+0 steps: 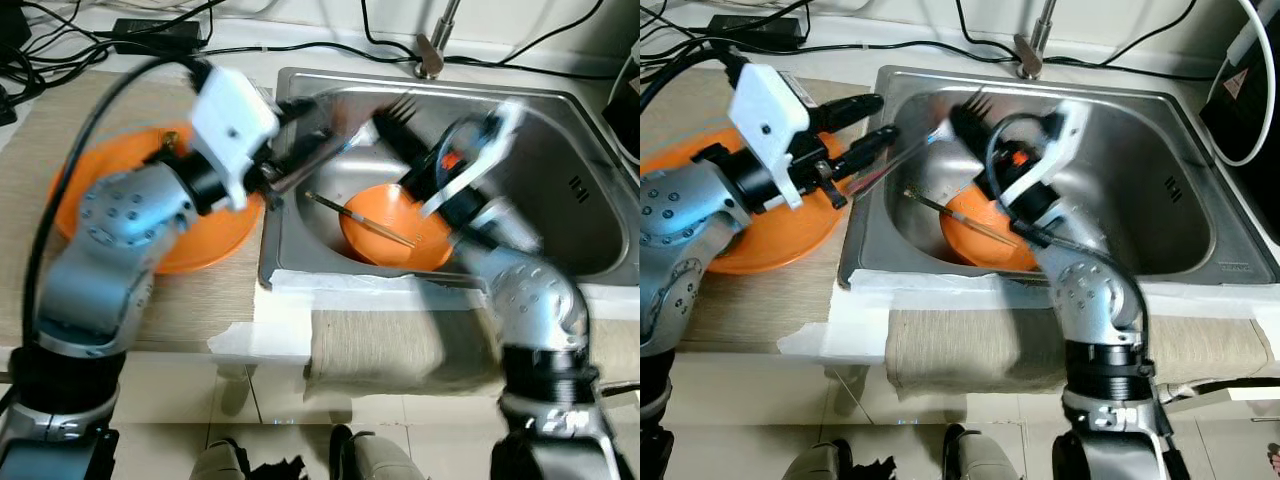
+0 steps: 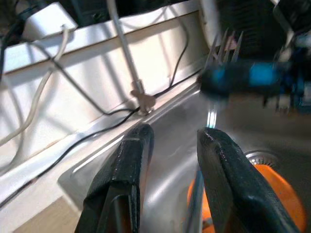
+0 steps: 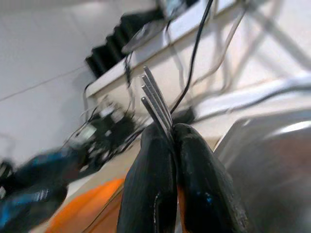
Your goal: Kitchen organization
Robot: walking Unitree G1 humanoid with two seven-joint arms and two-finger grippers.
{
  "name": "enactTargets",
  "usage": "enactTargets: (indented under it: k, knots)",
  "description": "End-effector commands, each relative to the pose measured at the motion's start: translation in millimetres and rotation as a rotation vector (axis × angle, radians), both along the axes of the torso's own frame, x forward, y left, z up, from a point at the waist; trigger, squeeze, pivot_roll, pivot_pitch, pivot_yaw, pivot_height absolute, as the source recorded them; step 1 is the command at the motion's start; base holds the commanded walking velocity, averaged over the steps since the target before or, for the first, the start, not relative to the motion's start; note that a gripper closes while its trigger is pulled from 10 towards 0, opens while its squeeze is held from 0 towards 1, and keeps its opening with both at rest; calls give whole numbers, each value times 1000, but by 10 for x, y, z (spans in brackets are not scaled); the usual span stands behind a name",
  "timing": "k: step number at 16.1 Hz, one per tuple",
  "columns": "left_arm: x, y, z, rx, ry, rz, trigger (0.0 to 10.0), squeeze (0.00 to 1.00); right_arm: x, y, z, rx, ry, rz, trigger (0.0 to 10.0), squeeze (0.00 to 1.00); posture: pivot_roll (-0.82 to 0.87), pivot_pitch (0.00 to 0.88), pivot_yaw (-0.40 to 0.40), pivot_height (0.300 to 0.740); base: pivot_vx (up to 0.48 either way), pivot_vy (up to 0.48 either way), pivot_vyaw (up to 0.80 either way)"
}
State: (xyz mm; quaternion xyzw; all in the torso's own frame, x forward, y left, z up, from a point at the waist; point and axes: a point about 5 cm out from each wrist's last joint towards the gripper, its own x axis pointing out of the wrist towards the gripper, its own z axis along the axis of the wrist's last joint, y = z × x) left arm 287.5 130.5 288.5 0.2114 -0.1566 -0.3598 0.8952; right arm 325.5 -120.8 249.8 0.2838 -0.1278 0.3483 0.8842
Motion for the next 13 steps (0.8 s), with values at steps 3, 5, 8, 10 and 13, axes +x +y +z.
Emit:
enactTargets:
  k: [3, 5, 8, 10, 13]
  knots:
    - [26, 143, -158, -47, 85, 91, 10000, 0, 292, -530, 168, -110, -24, -323, 0, 0, -127, 174, -104, 740, 0, 0, 0]
    - [-8, 117, -218, -1, 112, 51, 10000, 0, 361, -605, 207, -154, -29, -355, 0, 0, -135, 182, -99, 740, 0, 0, 0]
    - [-94, 8, -254, 25, 164, -59, 10000, 0, 546, -705, 146, -237, 27, -434, 0, 0, -143, 189, -91, 740, 0, 0, 0]
    - [-109, -31, -285, 36, 185, -81, 10000, 0, 636, -758, 43, -270, 78, -483, 0, 0, -145, 195, -87, 740, 0, 0, 0]
    - [-149, -146, -347, 27, 235, -128, 10000, 0, 747, -754, -252, -359, 192, -520, 0, 0, -144, 205, -84, 740, 0, 0, 0]
